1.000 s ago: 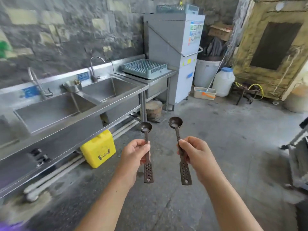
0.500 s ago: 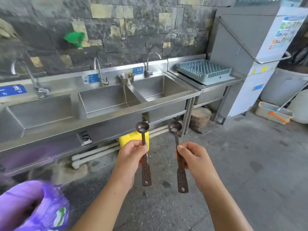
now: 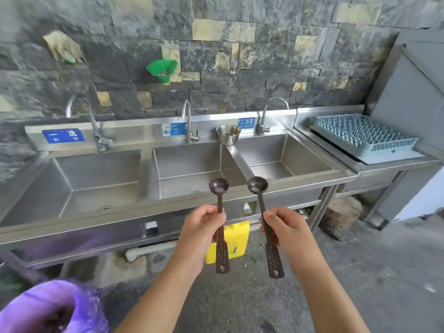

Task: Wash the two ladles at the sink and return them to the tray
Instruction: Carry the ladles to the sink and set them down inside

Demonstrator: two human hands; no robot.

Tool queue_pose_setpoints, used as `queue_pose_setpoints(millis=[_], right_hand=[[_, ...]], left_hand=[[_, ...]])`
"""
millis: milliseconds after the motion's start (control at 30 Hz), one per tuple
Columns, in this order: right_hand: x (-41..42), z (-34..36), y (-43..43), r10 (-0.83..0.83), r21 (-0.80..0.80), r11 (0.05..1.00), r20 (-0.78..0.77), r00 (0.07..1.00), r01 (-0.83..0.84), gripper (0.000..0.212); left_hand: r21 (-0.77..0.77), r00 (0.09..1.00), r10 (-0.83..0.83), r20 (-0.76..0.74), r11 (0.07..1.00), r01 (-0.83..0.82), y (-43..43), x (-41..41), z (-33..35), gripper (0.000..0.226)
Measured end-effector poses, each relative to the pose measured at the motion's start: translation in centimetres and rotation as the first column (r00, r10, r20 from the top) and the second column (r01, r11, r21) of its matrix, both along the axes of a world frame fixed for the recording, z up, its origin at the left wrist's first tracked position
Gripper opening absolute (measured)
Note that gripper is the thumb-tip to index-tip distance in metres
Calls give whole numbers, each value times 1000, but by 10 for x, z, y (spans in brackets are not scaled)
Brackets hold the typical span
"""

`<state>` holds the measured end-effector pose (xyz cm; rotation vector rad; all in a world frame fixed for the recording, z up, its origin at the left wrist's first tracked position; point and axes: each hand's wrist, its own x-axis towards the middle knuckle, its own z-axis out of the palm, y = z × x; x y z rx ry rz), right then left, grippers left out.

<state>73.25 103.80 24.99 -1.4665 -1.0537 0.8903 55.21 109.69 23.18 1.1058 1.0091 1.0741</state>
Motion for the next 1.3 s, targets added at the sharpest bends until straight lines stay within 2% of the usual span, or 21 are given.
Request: queue_pose_setpoints(millis=[167,267,600,833,967,1133,1300], right_hand=[[-2,0,70,46,4,999,-24,999,-46,29],[-4,-4,110,113,2,994,-42,993,-113,30],[14,-11,271,253,-3,967,-66,965,-254,29],[38,1,386,353,19,936,-71,933,-352,33],[45,-2,432,393,17,920,-56,918,-392,31],[41,-10,472,421,-8,906,-93,902,-423,41],[27,-19,513,421,-93,897,-116,900,-432,27]], left_hand=[[-32,996,87,12,996,-86,56,-12,2,1],[-61,989,147,5,987,-146,89,-15,-4,9],[-82,954,301,-13,950,-301,227,7,-14,2],[-81,922,384,-53,918,-387,329,32,-2,15],[-96,897,434,-83,892,-441,365,36,-5,16],[-132,889,449,-86,880,-457,394,29,-11,11],[-175,888,449,-99,871,-460,433,16,-19,17]])
